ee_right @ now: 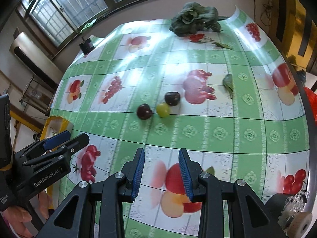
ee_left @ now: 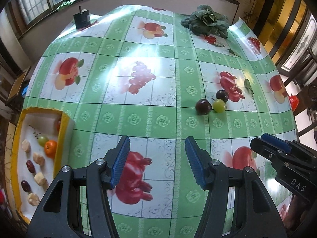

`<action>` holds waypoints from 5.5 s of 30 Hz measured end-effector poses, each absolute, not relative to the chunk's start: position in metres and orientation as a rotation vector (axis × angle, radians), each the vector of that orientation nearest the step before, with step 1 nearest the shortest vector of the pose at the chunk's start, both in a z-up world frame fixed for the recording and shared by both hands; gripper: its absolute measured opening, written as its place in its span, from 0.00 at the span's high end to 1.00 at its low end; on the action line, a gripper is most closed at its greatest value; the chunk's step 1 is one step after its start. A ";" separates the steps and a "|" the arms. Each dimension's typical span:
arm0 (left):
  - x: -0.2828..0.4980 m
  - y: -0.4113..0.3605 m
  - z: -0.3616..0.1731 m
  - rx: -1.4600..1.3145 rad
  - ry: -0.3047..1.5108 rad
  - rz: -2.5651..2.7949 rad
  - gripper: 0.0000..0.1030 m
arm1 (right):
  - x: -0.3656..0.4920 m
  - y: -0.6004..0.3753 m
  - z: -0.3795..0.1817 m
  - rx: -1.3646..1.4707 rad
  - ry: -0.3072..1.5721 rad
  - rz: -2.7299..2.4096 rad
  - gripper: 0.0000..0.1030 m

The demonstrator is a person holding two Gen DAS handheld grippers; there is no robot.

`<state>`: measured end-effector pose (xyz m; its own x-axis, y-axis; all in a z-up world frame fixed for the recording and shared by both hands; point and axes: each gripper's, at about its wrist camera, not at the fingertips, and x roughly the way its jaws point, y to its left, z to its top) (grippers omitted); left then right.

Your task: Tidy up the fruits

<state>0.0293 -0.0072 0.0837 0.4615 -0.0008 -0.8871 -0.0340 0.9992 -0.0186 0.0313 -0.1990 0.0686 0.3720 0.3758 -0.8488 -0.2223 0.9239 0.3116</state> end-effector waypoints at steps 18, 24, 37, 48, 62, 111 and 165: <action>0.065 -0.023 0.066 -0.042 1.103 -0.111 0.44 | 0.048 -0.210 0.056 0.166 1.152 0.378 0.67; 0.084 -0.036 0.052 -0.042 1.124 -0.180 0.44 | 0.057 -0.211 0.051 0.172 1.159 0.379 0.67; 0.116 -0.058 0.023 0.021 1.124 -0.309 0.56 | 0.082 -0.208 0.039 0.168 1.175 0.391 0.67; 0.109 -0.045 0.030 -0.003 1.132 -0.312 0.72 | 0.127 -0.185 0.034 0.126 1.167 0.398 0.67; 0.082 -0.003 0.038 -0.048 1.146 -0.168 0.72 | 0.135 -0.170 0.030 0.124 1.191 0.472 0.92; 0.000 0.102 0.093 -0.159 1.059 0.110 0.72 | 0.048 -0.053 0.099 -0.096 1.013 0.618 0.78; -0.072 0.280 0.048 -0.313 1.120 0.460 0.71 | -0.020 0.177 0.036 -0.309 1.167 0.997 0.77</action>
<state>-0.0717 0.2798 0.0480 0.3579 0.1961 -0.9129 -0.5029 0.8642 -0.0115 -0.0200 0.1771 0.0360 0.0442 0.4906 -0.8703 -0.7828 0.5582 0.2749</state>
